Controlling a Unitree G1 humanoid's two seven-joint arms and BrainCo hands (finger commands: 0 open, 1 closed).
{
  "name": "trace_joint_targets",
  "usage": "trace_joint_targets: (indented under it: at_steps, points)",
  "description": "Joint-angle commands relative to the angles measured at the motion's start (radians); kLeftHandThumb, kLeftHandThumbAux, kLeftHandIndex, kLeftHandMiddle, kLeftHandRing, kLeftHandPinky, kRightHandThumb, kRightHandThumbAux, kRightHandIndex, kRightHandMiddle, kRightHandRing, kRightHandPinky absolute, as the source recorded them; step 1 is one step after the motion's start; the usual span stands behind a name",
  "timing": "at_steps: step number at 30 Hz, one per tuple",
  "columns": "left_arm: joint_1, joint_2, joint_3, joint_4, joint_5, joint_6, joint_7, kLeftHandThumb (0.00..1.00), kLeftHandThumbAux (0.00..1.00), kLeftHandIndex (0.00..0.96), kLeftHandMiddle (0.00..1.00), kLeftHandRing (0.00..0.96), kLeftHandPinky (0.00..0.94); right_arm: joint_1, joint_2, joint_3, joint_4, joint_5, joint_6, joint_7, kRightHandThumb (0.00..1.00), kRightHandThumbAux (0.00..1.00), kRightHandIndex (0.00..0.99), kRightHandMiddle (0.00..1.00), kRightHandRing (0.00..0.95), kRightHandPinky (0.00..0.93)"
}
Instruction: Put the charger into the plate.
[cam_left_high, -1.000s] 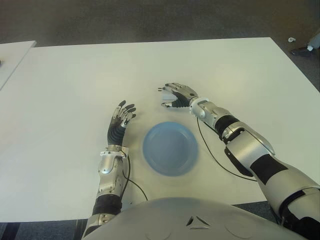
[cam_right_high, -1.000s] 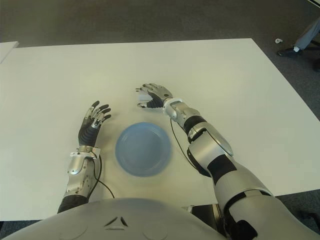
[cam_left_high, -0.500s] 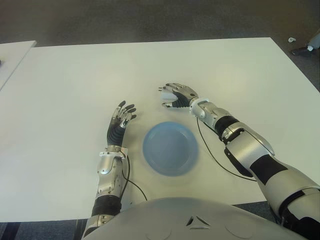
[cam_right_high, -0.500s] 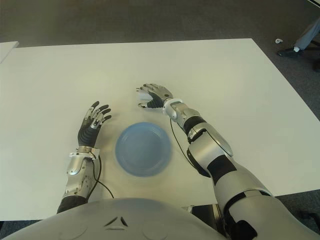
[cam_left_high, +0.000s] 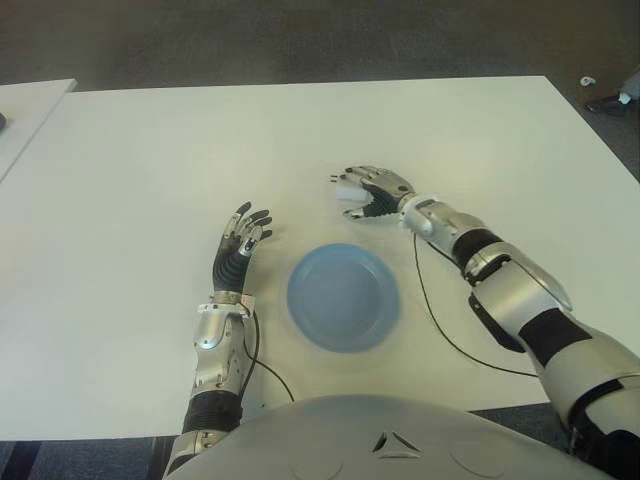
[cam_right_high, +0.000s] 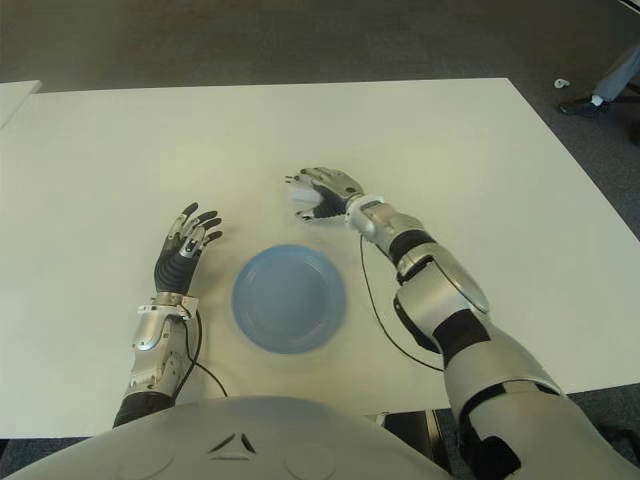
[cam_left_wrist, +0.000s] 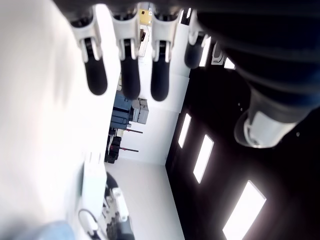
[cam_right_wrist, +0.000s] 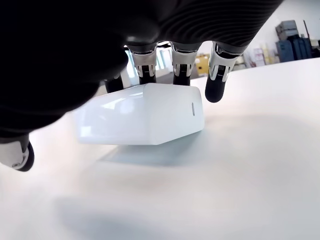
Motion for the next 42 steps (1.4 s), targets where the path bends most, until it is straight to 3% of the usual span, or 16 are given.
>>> trace_joint_targets:
  at_steps: [1, 11, 20, 29, 42]
  points:
    - [0.027, -0.003, 0.005, 0.045, -0.011, 0.04, -0.007, 0.001, 0.524, 0.14, 0.265, 0.262, 0.268, 0.033, -0.071, 0.034, -0.015, -0.042, -0.057, 0.015, 0.044, 0.411, 0.0, 0.0, 0.0, 0.0]
    - [0.017, -0.004, 0.006, 0.057, -0.028, 0.041, -0.017, 0.0, 0.514, 0.15, 0.258, 0.254, 0.257, 0.042, -0.188, 0.083, -0.112, -0.103, -0.13, -0.012, 0.001, 0.468, 0.0, 0.0, 0.0, 0.0]
    - [0.006, -0.008, 0.007, 0.067, -0.03, 0.036, -0.014, 0.0, 0.502, 0.158, 0.268, 0.256, 0.254, 0.11, -0.357, 0.065, -0.338, -0.131, -0.225, -0.016, 0.0, 0.457, 0.0, 0.0, 0.0, 0.0]
    - [-0.004, -0.015, 0.009, 0.086, -0.043, 0.03, -0.023, 0.0, 0.49, 0.153, 0.256, 0.243, 0.238, 0.192, -0.495, 0.003, -0.54, -0.105, -0.285, 0.067, 0.0, 0.415, 0.0, 0.0, 0.0, 0.0]
    - [-0.011, -0.016, 0.013, 0.09, -0.039, 0.032, -0.025, 0.0, 0.497, 0.154, 0.251, 0.234, 0.23, 0.34, -0.595, -0.136, -0.756, -0.019, -0.287, 0.214, 0.0, 0.415, 0.0, 0.0, 0.0, 0.0]
